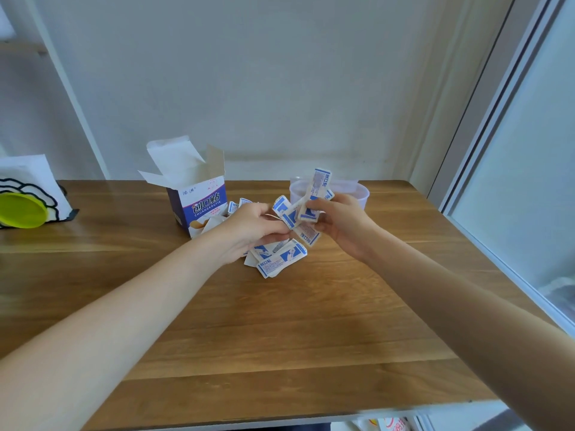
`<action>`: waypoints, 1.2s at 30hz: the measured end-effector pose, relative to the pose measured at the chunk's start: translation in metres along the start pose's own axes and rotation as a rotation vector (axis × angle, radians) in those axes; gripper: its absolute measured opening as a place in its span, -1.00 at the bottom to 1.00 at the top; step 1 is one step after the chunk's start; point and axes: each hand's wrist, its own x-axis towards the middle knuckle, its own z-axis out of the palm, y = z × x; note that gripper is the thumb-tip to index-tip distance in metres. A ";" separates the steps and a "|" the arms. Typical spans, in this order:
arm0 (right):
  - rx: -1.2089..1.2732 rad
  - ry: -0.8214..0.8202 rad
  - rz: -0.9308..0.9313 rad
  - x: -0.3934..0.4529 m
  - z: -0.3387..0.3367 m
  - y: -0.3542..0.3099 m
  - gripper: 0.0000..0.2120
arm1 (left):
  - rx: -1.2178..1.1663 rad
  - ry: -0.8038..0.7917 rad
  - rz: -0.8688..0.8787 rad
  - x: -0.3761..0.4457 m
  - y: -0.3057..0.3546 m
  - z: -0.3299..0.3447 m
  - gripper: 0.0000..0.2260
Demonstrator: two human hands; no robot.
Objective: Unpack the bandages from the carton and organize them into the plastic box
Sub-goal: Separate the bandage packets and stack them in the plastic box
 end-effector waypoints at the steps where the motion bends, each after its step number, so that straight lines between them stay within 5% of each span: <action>1: -0.084 0.011 -0.030 0.000 0.001 0.001 -0.93 | -0.042 -0.027 -0.003 -0.001 0.001 0.000 -0.76; 10: -0.295 0.018 -0.113 0.001 0.005 0.008 -0.74 | -0.172 -0.149 0.015 -0.006 0.005 0.006 -0.80; 17: -0.176 -0.023 -0.154 -0.001 0.005 -0.002 -0.85 | 0.169 -0.057 0.006 0.000 -0.001 -0.001 -0.88; 25: -0.964 -0.040 -0.412 0.000 0.002 -0.004 -0.76 | 0.094 -0.001 -0.019 0.000 -0.003 -0.005 -0.79; 36: -0.947 -0.049 -0.293 0.001 -0.004 -0.001 -0.89 | 0.125 0.060 0.029 0.000 -0.006 0.010 -0.93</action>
